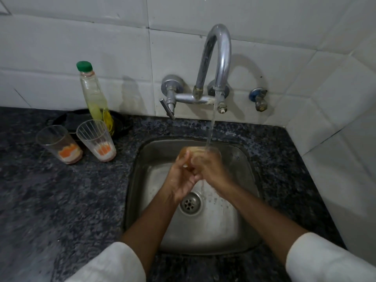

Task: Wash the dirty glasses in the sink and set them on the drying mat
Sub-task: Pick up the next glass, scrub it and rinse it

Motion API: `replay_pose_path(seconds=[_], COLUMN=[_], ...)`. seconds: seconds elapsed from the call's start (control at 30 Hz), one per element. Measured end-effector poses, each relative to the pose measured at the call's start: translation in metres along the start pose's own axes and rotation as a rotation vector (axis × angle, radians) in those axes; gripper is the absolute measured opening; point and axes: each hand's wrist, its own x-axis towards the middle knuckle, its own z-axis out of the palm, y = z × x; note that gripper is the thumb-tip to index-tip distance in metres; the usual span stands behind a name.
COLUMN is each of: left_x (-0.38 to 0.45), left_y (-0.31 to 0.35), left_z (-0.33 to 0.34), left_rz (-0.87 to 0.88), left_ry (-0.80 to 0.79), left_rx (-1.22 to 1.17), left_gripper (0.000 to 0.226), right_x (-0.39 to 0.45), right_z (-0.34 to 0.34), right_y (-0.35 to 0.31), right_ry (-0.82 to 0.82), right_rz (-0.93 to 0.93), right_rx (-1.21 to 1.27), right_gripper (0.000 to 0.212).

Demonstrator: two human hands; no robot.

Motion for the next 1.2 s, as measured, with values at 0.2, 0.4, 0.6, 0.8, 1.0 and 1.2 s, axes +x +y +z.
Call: replay_pose_path(seconds=[0.2, 0.4, 0.6, 0.8, 1.0, 1.2], left_x=[0.002, 0.007, -0.021, -0.033, -0.016, -0.008], left_y=[0.01, -0.006, -0.012, -0.004, 0.013, -0.001], left_z=[0.002, 0.006, 0.011, 0.009, -0.002, -0.016], left_rz=[-0.12, 0.229, 0.747, 0.647, 0.204, -0.144], left_ry=[0.178, 0.467, 0.28, 0.018, 0.062, 0.078], left_rx=[0.254, 0.296, 1.074, 0.946, 0.238, 0.122], left_gripper=[0.038, 0.066, 0.07, 0.063, 0.055, 0.043], right_x=[-0.009, -0.014, -0.01, 0.002, -0.009, -0.014], right_z=[-0.015, 0.018, 0.034, 0.027, 0.012, 0.001], right_y=[0.018, 0.004, 0.014, 0.014, -0.01, 0.007], right_ry=[-0.39, 0.266, 0.375, 0.464, 0.355, -0.16], right_rz=[-0.18, 0.706, 1.01, 0.889, 0.534, 0.02], right_rx=[-0.694, 1.0, 1.296, 1.302, 0.812, -0.453], right_gripper=[0.023, 0.018, 0.036, 0.035, 0.013, 0.031])
